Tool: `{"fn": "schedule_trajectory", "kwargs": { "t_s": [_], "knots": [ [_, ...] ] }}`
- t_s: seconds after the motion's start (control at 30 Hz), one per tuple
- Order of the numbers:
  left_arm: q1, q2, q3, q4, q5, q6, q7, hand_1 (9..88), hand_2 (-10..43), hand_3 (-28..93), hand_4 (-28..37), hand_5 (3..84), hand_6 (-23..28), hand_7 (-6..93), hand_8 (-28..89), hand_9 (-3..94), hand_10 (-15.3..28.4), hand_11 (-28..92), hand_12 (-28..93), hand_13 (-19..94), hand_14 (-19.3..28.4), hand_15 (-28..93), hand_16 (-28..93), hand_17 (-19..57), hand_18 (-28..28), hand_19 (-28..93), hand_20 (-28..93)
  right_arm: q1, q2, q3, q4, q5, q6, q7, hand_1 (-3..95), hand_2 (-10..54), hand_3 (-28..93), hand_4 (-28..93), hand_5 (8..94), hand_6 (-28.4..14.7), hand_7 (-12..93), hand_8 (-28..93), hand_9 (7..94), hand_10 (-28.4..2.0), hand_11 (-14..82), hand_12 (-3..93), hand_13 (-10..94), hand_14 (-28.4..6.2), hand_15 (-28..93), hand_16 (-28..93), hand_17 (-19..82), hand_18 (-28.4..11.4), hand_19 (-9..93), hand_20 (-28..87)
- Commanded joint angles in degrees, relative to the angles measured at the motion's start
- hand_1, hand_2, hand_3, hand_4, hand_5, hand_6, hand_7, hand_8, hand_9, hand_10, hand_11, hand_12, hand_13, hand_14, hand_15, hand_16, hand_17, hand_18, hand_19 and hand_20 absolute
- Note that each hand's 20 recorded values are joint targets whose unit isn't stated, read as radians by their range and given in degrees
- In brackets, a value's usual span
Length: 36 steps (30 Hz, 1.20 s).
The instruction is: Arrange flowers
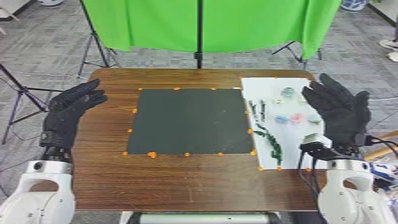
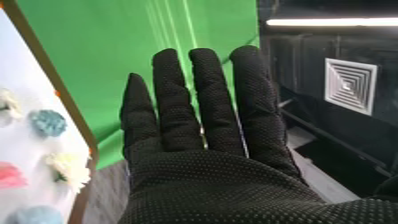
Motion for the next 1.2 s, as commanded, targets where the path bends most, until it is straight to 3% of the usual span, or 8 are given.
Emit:
{"fn": "schedule_trajectory", "kwargs": {
  "t_s": [0.03,0.27,0.4,0.47,0.6,0.8,0.9,1.2],
  "knots": [
    [1.45,-0.07,-1.18,-0.38,0.56,-0.30,-1.15,35.2,-6.1,59,-17.7,48.8,5.4,12.2,-6,49.3,14.7,18,11,41,19.8,26,0,9.4,17.2,33,30,-0.97,-0.50,2.49,-0.33,-4.90,-6.27,2.69,14.1,-9.5,71,-28,46.9,-2.0,14,-9,48.8,-14.2,6.3,16.3,42,-16.7,13,19,21,-17.5,19,32],
    [0.77,-0.12,-1.24,-0.24,1.99,-1.83,-1.56,38.3,-7.9,58,-16.1,48.8,5.2,12.8,-6,49.4,14.0,19,11,41,19.3,26,-1,9.4,16.7,33,29,-0.06,-0.16,2.86,0.05,-9.41,-10.55,4.93,19.1,-9.5,73,-27,44.7,-2.5,13,-8,46.5,-13.9,5.9,16.6,48,-15.9,15,20,21,-18.7,35,41],
    [0.91,-0.08,-1.45,-0.43,1.82,-1.81,-1.83,38.7,-8.0,58,-15.8,48.8,5.2,13.0,-6,49.2,13.9,19,11,41,19.1,26,-1,9.3,16.5,32,29,-0.23,2.38,1.61,-0.81,-14.22,-4.74,5.74,20.6,-9.5,72,-27,44.5,-2.7,12,-8,46.7,-14.2,5.9,16.8,57,-14.5,21,24,24,-19.2,52,48],
    [1.46,0.10,-2.17,-0.81,1.77,-2.07,-2.10,38.8,-7.9,58,-15.7,48.8,5.2,13.1,-6,49.2,13.9,19,11,41,19.1,26,-1,9.3,16.4,32,29,-0.39,4.90,1.14,-2.51,-19.99,-1.55,9.36,22.0,-9.5,70,-25,45.0,-3.5,12,-8,48.6,-14.7,6.4,17.1,63,-13.9,32,25,29,-20.1,62,54],
    [2.67,0.46,-3.47,-1.58,1.04,-1.49,-2.39,38.7,-7.7,58,-15.7,48.7,5.2,13.1,-6,49.1,13.9,19,11,41,19.0,26,-1,9.2,16.4,32,29,-0.11,10.77,1.37,-4.99,-34.81,-3.93,15.13,23.0,-9.5,68,-26,46.7,-5.2,11,-8,52.3,-15.7,7.9,18.0,67,-13.6,43,25,35,-21.3,71,58],
    [2.60,1.16,-3.65,-1.83,1.45,-2.24,-3.19,38.5,-7.7,58,-15.5,48.7,5.1,13.1,-6,49.1,13.9,19,11,41,18.9,26,-1,9.2,16.4,32,29,0.72,19.74,-4.91,-8.65,-55.05,1.19,30.91,25.2,-9.5,64,-28,57.1,-6.3,12,-7,65.1,-17.0,14.4,19.3,76,-10.6,55,26,46,-19.5,84,59],
    [2.79,1.31,-3.85,-2.08,1.63,-2.23,-3.43,38.5,-7.7,58,-15.5,48.7,5.1,13.1,-6,49.1,14.0,19,11,40,19.0,25,-1,9.1,16.4,32,29,0.73,22.13,-6.89,-11.72,-66.02,-5.09,38.95,27.1,-9.5,62,-27,64.2,-5.8,15,-7,72.2,-16.1,18.3,20.5,81,-8.2,57,27,51,-17.6,89,56],
    [2.48,2.51,-4.09,-2.23,1.71,-2.86,-4.50,38.3,-7.7,58,-15.5,48.5,5.2,13.0,-6,48.9,14.0,19,11,40,19.1,25,-1,9.0,16.3,32,29,1.55,28.42,-13.58,-15.14,-74.19,-12.09,52.93,31.8,-9.5,62,-26,71.8,-6.1,16,-6,79.8,-16.0,21.4,21.6,88,-4.7,58,30,60,-14.3,93,54]
  ]
}}
